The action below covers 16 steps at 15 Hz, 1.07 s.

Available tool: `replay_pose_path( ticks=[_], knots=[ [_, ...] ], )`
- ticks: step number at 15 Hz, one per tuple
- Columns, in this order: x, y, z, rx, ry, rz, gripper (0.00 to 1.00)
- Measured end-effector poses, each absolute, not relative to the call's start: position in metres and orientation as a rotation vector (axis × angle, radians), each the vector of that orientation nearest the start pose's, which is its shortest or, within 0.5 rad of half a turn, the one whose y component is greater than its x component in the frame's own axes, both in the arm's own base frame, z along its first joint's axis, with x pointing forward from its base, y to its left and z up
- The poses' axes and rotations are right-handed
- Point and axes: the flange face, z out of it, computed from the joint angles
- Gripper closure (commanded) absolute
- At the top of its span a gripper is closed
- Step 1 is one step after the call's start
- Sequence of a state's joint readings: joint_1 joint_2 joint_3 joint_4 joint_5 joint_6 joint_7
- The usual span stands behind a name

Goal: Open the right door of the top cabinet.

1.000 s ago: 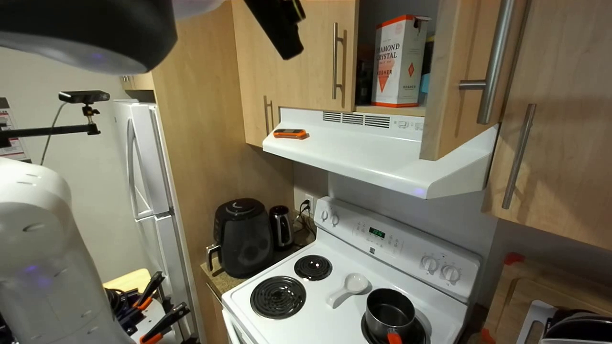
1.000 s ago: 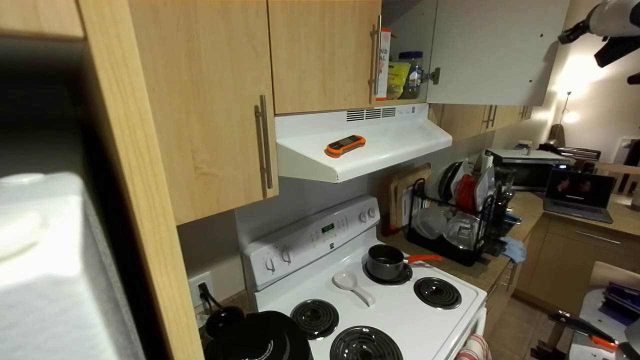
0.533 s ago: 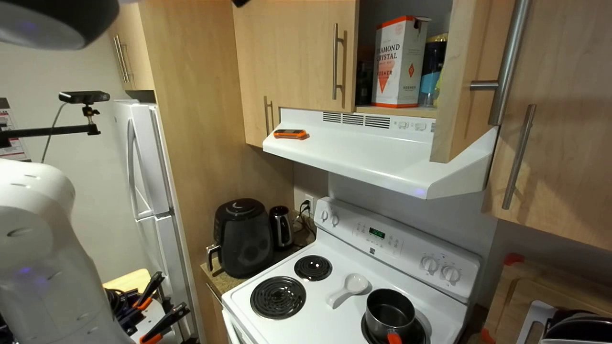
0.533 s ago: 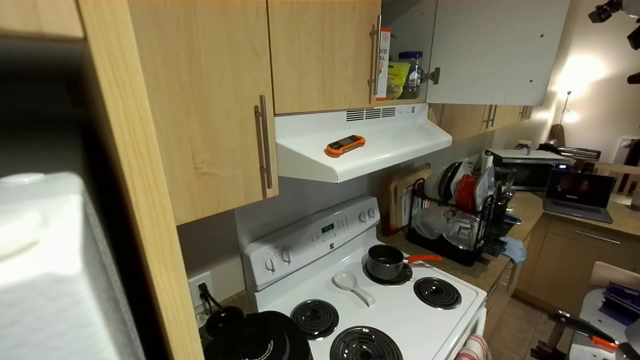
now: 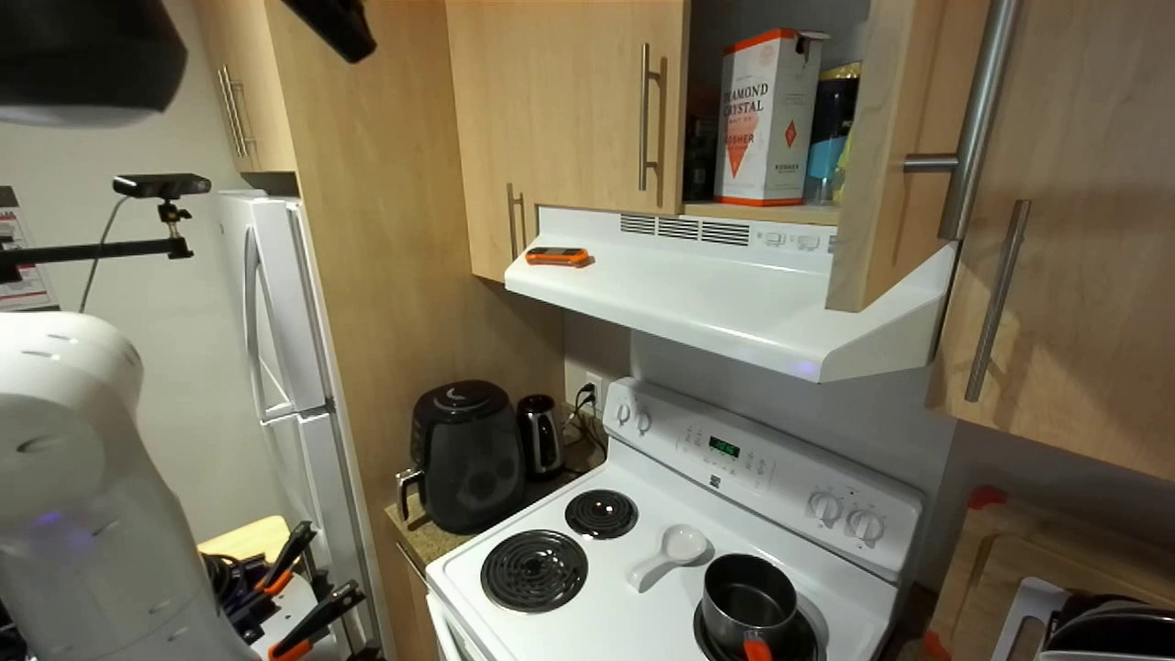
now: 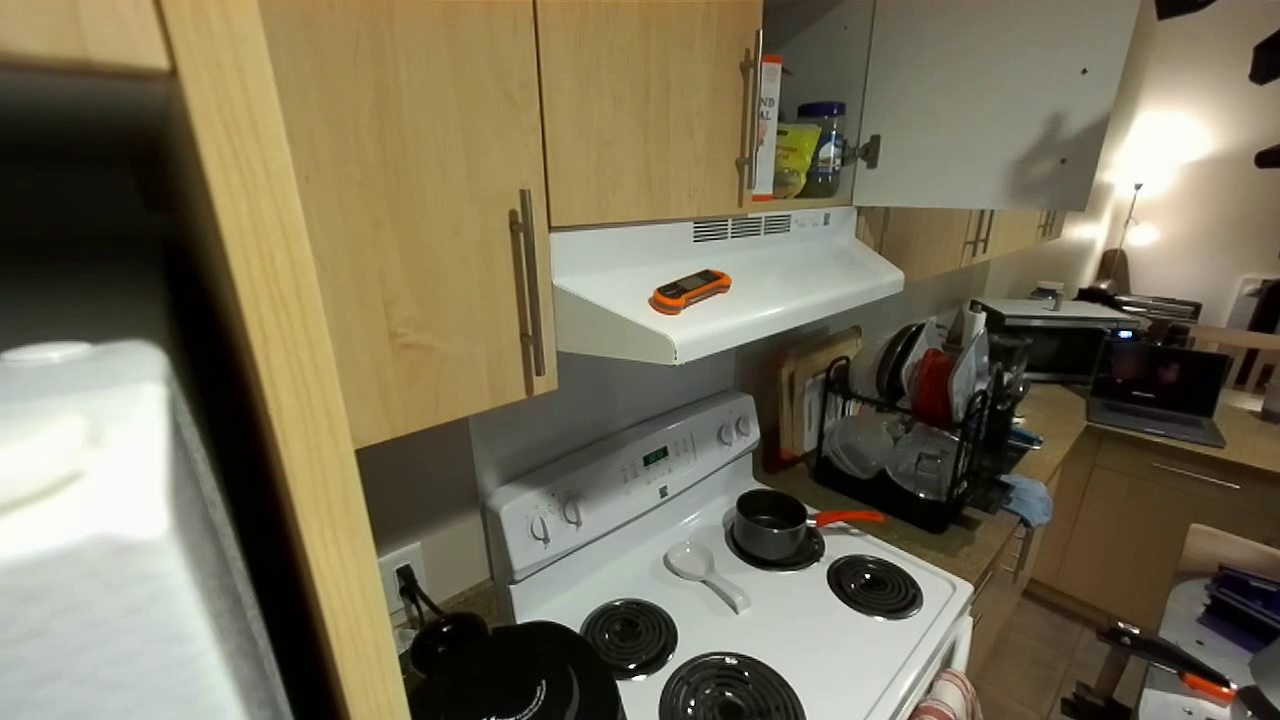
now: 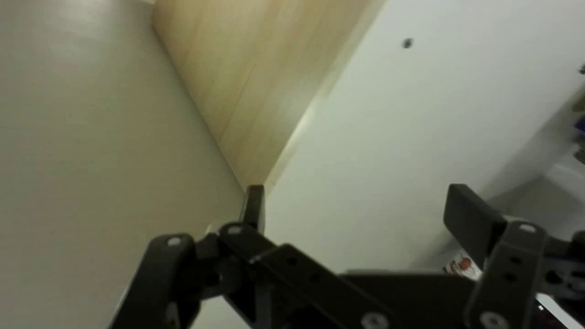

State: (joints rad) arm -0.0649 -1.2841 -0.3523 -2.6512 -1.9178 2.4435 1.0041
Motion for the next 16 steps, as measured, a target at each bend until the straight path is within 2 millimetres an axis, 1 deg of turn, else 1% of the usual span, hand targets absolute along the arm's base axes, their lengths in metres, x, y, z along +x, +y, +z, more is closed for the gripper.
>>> replay_pose_path(
  ticks=[4,5,7,9,11,14,16],
  knots=[
    [0.210,-0.082,0.652,1.743,-0.416,1.553,0.00],
    [0.213,-0.067,0.649,1.792,-0.417,1.594,0.00],
    [0.219,-0.042,0.642,1.876,-0.409,1.654,0.00],
    [0.226,-0.026,0.631,1.932,-0.383,1.689,0.00],
    [0.233,-0.016,0.622,1.973,-0.354,1.710,0.00],
    [0.247,-0.007,0.611,2.032,-0.324,1.736,0.00],
    [0.258,-0.006,0.600,2.073,-0.324,1.755,0.00]
  ],
)
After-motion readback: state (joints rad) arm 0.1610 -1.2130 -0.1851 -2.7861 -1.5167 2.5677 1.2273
